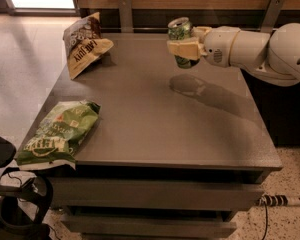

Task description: Place green can upright

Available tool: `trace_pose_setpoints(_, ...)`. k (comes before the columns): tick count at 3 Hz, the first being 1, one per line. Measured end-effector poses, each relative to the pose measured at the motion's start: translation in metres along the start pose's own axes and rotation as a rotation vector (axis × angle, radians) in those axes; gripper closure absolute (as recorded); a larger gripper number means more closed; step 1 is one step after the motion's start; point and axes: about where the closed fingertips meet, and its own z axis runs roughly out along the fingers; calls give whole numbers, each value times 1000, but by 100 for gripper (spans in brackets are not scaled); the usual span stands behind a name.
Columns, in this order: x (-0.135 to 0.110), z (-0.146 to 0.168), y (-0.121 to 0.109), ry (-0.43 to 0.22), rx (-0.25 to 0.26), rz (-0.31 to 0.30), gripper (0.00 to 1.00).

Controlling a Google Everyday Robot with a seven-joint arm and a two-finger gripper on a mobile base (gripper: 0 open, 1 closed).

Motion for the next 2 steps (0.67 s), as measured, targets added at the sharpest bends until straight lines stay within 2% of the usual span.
trace_pose_setpoints(2, 9, 15, -17, -105, -58, 58, 100)
